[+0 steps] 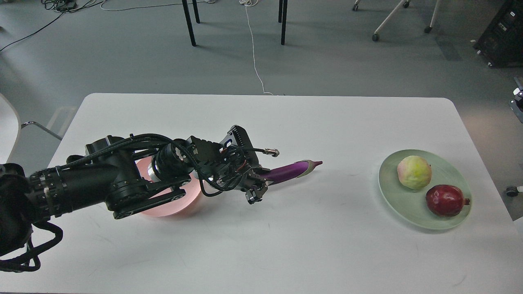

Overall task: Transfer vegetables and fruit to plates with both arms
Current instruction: 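Lift the eggplant with the left gripper onto the pink plate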

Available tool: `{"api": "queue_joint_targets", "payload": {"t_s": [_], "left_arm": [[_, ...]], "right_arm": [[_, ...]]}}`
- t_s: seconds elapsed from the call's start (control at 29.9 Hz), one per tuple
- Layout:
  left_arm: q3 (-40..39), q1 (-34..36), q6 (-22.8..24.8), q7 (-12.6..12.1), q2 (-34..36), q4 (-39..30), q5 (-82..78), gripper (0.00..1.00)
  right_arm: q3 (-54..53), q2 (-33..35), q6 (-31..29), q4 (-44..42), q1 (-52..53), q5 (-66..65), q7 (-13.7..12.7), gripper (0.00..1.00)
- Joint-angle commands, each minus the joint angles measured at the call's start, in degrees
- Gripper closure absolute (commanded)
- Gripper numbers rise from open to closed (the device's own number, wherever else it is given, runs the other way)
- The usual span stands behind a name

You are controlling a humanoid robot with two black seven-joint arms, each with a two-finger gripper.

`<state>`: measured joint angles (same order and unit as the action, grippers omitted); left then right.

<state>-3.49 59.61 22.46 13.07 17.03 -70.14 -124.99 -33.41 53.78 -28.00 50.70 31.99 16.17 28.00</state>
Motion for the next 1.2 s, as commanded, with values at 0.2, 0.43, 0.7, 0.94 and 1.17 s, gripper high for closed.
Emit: {"api": "queue_joint_targets", "payload": {"t_s": [0.2, 0.43, 0.7, 0.94, 1.17], "left_arm": [[-2.1, 7.3, 2.0, 0.6, 20.7, -17.1, 8.2, 0.84], [-1.3, 0.5, 1.3, 3.2, 34.0, -12.2, 8.6, 0.82], [-1.2, -6.6, -0.9, 4.5, 38.6, -10.5, 7.9, 0.81], [-1.2, -7.3, -1.0, 4.2, 37.7, -10.2, 8.4, 0.77], [-1.4, -7.4, -1.2, 4.1, 37.2, -8.9, 8.8, 0.31]], "right_arm": [[-0.4, 0.4, 0.0, -0.2, 0.1, 0.0, 0.0, 0.02], [-0.4, 0.3, 0.0, 0.0, 0.0, 0.0, 0.0, 0.02], [-0.5, 0.5, 0.0, 0.1, 0.1, 0.0, 0.0, 0.02], [-0.5, 1.1, 0.0, 0.2, 0.1, 0.0, 0.0, 0.02], [-0.5, 1.0, 0.0, 0.2, 0.1, 0.0, 0.0, 0.02]]}}
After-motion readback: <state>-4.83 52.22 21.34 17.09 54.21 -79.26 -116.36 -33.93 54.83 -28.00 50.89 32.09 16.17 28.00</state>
